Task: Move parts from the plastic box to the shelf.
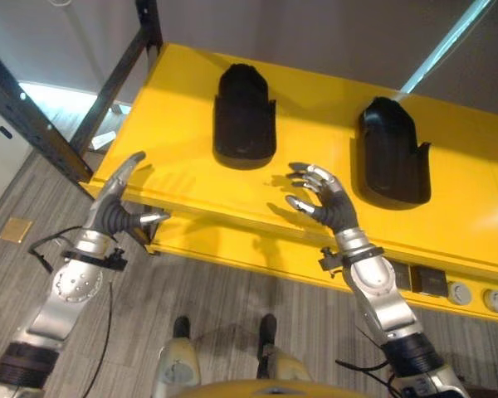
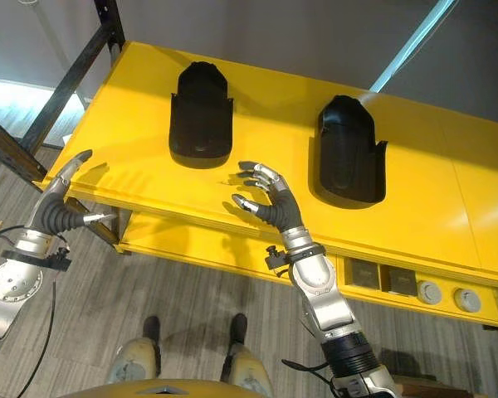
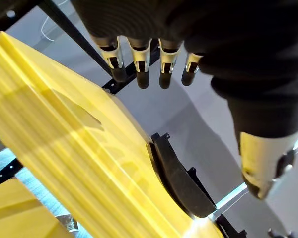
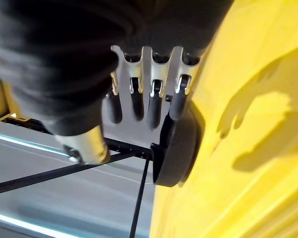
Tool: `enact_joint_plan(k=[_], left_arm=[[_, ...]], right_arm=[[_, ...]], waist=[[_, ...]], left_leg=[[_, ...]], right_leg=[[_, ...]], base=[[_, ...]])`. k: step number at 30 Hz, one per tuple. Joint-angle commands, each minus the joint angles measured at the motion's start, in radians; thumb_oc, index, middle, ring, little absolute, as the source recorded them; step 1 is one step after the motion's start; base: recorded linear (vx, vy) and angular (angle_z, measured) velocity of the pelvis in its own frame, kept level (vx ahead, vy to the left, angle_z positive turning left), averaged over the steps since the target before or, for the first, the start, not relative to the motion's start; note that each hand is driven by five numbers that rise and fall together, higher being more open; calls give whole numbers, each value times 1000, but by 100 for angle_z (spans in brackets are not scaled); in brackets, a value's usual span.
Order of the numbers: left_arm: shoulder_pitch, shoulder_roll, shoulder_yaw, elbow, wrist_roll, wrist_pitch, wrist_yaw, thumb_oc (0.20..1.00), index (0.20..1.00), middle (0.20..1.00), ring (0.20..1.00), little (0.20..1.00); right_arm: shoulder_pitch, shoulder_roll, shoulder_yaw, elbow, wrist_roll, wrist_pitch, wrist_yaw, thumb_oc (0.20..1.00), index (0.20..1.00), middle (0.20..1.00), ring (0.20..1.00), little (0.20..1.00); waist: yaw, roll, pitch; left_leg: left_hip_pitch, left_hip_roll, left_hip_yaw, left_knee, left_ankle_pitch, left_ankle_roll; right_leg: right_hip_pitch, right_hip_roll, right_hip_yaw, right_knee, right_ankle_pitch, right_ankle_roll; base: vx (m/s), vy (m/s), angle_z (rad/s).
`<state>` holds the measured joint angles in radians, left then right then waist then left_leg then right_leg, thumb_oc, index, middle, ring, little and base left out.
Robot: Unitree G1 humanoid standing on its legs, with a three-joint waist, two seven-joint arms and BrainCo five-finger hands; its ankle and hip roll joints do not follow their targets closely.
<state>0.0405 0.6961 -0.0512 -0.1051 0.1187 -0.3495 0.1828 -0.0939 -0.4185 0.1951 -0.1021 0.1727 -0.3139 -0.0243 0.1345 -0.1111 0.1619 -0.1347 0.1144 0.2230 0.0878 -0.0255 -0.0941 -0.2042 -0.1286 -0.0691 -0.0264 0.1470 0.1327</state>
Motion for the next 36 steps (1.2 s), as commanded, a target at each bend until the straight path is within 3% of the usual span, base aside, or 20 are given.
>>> enact_joint_plan(k=[1,9,12,19,36], left_arm=[[-38,-22,1,-65,-22,-33,-6,1000,1000,1000,1000,1000],[-30,-17,-7,-81,-20,-36,-12,1000,1000,1000,1000,1000],[-22,-5,-39,-95,-26,-43,-10,1000,1000,1000,1000,1000],[-27,-8,-59,-96,-32,-51,2,1000,1000,1000,1000,1000],[-3,1,-58,-111,-57,-62,24,1000,1000,1000,1000,1000]], right_arm=[[-6,-43,-9,-54,66,-31,28,200,200,200,200,200],[-29,-44,35,-37,93,-30,47,200,200,200,200,200],[-150,-14,107,38,118,-31,24,200,200,200,200,200],[-242,14,158,68,137,-35,16,200,200,200,200,200],[-392,80,240,163,148,-21,9,200,200,200,200,200]], waist=[[-13,64,-25],[-9,74,-12],[15,108,-4],[37,127,-1],[93,142,16]], left_leg=[[132,15,77,-60,-143,-24],[116,23,71,-59,-129,-30],[102,36,75,-88,-99,-39],[82,41,71,-93,-89,-41],[30,46,50,-83,-77,-42]], right_leg=[[48,30,-36,49,-147,129],[39,38,-45,47,-157,129],[21,42,-69,44,-156,129],[-5,36,-77,48,-147,129],[-58,26,-96,60,-125,129]], base=[[0,0,0],[-12,-22,-6],[6,-40,10],[3,-4,3],[4,0,4]])
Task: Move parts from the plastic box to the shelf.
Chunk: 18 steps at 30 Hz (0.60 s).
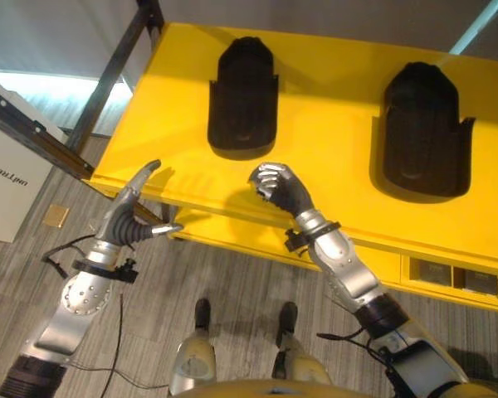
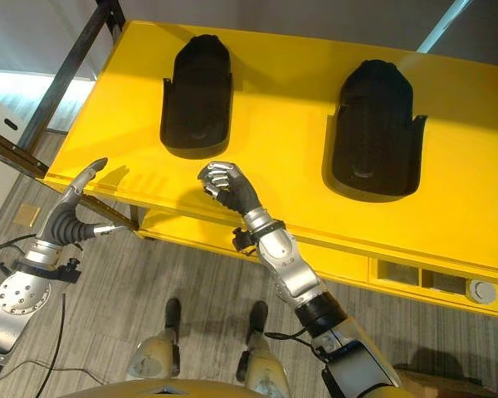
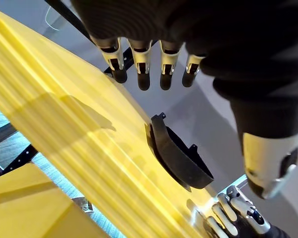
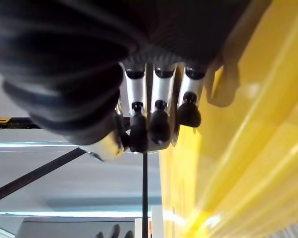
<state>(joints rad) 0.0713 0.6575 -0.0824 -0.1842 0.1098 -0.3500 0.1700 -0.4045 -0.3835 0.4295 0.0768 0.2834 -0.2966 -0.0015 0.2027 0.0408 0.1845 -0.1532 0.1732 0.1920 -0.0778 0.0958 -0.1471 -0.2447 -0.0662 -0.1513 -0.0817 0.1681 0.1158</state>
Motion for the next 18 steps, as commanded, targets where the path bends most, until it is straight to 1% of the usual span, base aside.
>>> enact_joint_plan(k=[1,11,13,18], left_arm=[[-34,40,-26,-31,-48,-62,37,1000,1000,1000,1000,1000],[-51,26,-47,-18,-72,-64,49,1000,1000,1000,1000,1000],[-56,26,-53,-10,-74,-61,52,1000,1000,1000,1000,1000],[-51,29,-52,-8,-71,-58,52,1000,1000,1000,1000,1000]], right_arm=[[-82,45,6,-15,37,-39,-14,200,200,200,200,200],[-150,68,35,-7,18,-37,-27,200,200,200,200,200],[-176,71,35,13,-19,-31,-51,200,200,200,200,200],[-187,76,33,28,-54,-26,-69,200,200,200,200,200]], waist=[[25,-11,-7],[39,-13,-4],[44,-14,-4],[46,-13,-6]], left_leg=[[47,-13,81,82,-198,11],[25,-16,75,80,-189,11],[23,-19,74,79,-188,13],[24,-21,75,78,-189,14]], right_leg=[[-19,-36,-14,115,-146,146],[-42,-40,-23,119,-136,146],[-45,-44,-24,119,-132,146],[-46,-46,-25,118,-131,146]], base=[[4,0,3],[14,9,6],[38,18,3],[0,0,0]])
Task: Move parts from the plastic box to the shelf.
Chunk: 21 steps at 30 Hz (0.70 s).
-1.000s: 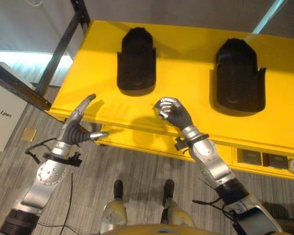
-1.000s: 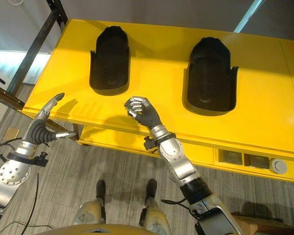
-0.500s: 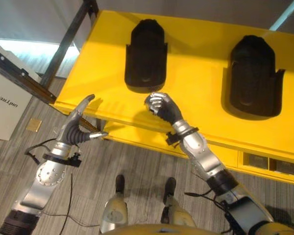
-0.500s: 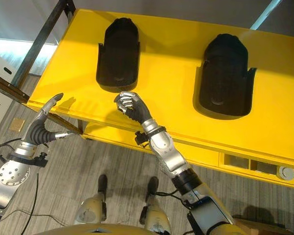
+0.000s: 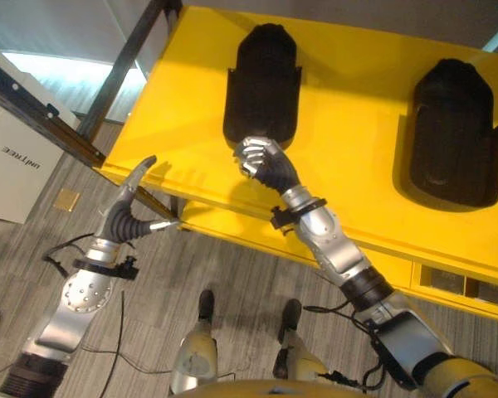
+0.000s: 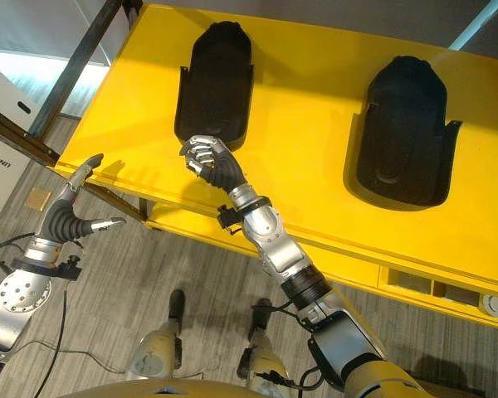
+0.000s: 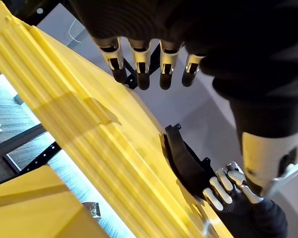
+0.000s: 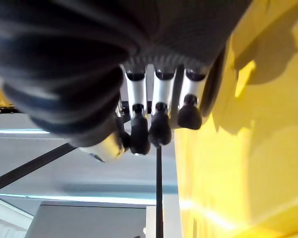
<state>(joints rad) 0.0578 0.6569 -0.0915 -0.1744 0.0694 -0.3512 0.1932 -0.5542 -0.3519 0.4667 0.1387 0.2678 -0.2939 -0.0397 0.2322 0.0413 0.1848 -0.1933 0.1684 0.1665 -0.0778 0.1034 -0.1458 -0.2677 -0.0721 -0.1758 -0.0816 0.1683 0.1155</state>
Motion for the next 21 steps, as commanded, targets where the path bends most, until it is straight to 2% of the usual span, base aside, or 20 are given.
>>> enact_joint_plan(k=[1,21], left_arm=[[-37,29,-42,-17,-32,-57,30,1000,1000,1000,1000,1000],[-46,25,-54,-1,-36,-46,56,1000,1000,1000,1000,1000]], right_arm=[[-43,46,-4,-32,-47,-28,-35,200,200,200,200,200],[-151,98,-1,45,-121,-14,-111,200,200,200,200,200]], waist=[[17,-14,-7],[25,0,-2]], left_leg=[[64,-18,101,78,-197,13],[45,-20,99,88,-199,17]], right_leg=[[-24,-40,0,118,-131,146],[-45,-39,-3,123,-127,146]], base=[[36,36,0],[0,0,0]])
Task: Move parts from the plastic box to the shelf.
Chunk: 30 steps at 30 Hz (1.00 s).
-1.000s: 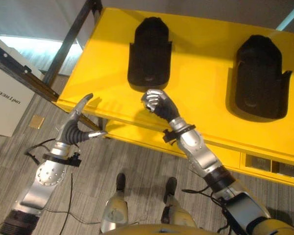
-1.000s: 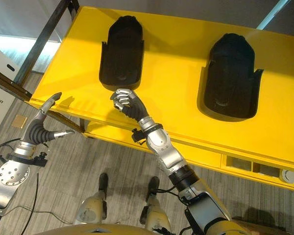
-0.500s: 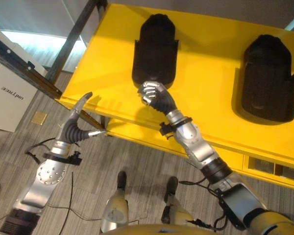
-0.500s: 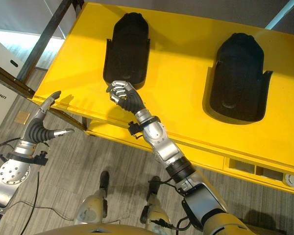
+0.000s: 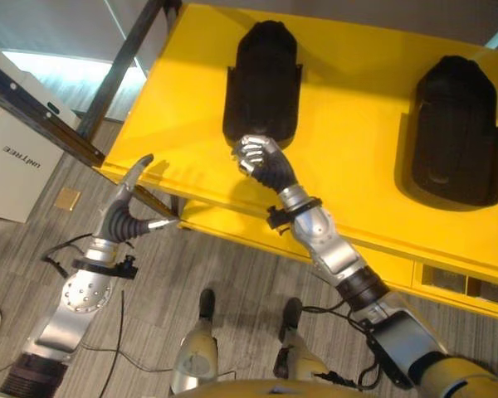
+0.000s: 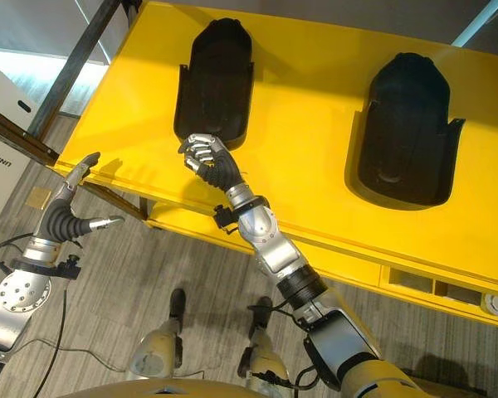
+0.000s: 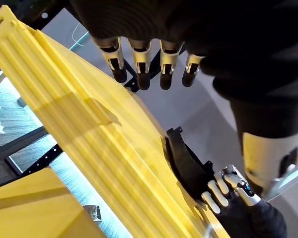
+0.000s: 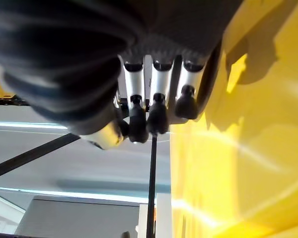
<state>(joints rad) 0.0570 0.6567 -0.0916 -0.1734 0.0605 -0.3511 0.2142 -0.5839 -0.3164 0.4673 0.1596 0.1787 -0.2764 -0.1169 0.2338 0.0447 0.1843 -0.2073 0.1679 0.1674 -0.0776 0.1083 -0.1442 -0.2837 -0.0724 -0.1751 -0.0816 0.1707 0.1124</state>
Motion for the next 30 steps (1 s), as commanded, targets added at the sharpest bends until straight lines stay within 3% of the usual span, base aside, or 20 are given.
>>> enact_joint_plan(k=[1,15,21,23,24,25,26,30], left_arm=[[-46,25,-54,-2,-27,-46,35,1000,1000,1000,1000,1000],[-78,29,-85,18,-23,-39,47,1000,1000,1000,1000,1000],[-80,14,-89,12,-25,-32,35,1000,1000,1000,1000,1000],[-73,16,-82,8,-19,-27,28,1000,1000,1000,1000,1000],[-70,16,-84,7,-19,-26,28,1000,1000,1000,1000,1000],[-54,19,-72,3,-13,-18,10,1000,1000,1000,1000,1000],[-52,19,-73,2,-13,-18,9,1000,1000,1000,1000,1000],[-5,11,-29,2,-11,-10,-27,1000,1000,1000,1000,1000]], right_arm=[[-122,62,-2,24,-32,-32,-34,200,200,200,200,200],[-147,92,-9,92,-17,-27,-68,200,200,200,200,200],[-24,50,-23,-61,46,-54,-13,200,200,200,200,200],[59,19,-47,-128,81,-65,13,561,561,561,561,561],[65,17,-48,-135,82,-62,14,871,871,871,871,871],[137,-14,-88,-201,111,-73,35,1000,1000,1000,1000,1000],[142,-16,-89,-206,113,-70,36,1000,1000,1000,1000,1000],[343,-89,-255,-339,141,-91,70,1000,1000,1000,1000,1000]], waist=[[24,-4,-2],[23,-1,14],[-7,-12,12],[-26,-20,4],[-25,-19,4],[-50,-30,-6],[-48,-30,-6],[-130,-54,-37]], left_leg=[[58,-20,98,88,-204,16],[44,-22,91,89,-196,18],[75,-29,97,101,-219,27],[93,-31,104,104,-231,31],[97,-31,105,103,-232,31],[115,-32,113,106,-244,34],[118,-32,114,106,-244,34],[188,-29,153,131,-290,37]], right_leg=[[-29,-38,-4,123,-129,149],[-41,-38,-3,129,-125,149],[-12,-42,11,147,-141,149],[4,-45,14,152,-147,149],[7,-44,15,152,-148,149],[23,-47,20,155,-152,149],[25,-47,21,155,-153,149],[76,-37,62,162,-167,149]], base=[[0,0,0],[0,0,0],[-7,18,0],[2,41,1],[0,0,0],[1,14,-8],[20,20,-14],[22,37,-34]])
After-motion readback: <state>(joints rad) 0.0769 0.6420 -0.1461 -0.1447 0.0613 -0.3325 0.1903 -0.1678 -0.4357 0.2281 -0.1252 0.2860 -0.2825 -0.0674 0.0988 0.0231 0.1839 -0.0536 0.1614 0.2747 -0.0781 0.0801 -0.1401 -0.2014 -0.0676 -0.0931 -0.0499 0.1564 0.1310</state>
